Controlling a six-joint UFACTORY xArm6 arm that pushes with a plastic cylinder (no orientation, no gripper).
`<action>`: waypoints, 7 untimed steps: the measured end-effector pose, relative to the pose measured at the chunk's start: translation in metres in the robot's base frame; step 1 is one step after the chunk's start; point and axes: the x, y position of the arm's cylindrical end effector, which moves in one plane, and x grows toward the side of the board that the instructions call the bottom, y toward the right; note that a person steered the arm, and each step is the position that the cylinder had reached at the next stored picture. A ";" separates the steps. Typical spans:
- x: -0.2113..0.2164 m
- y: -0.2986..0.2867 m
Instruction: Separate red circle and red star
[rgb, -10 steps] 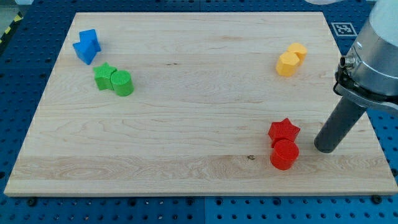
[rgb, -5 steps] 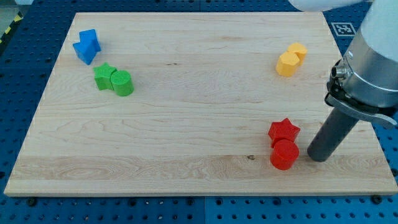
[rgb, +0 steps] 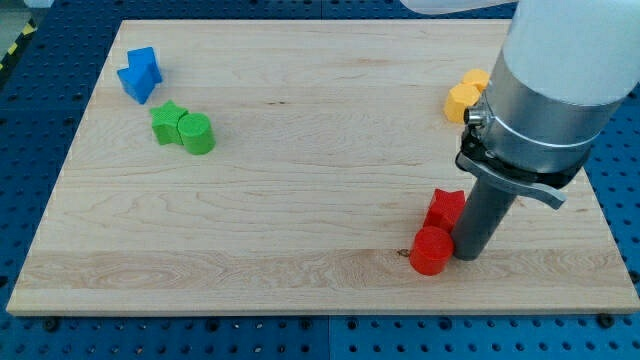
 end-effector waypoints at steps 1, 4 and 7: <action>0.001 -0.007; 0.011 -0.010; -0.003 -0.026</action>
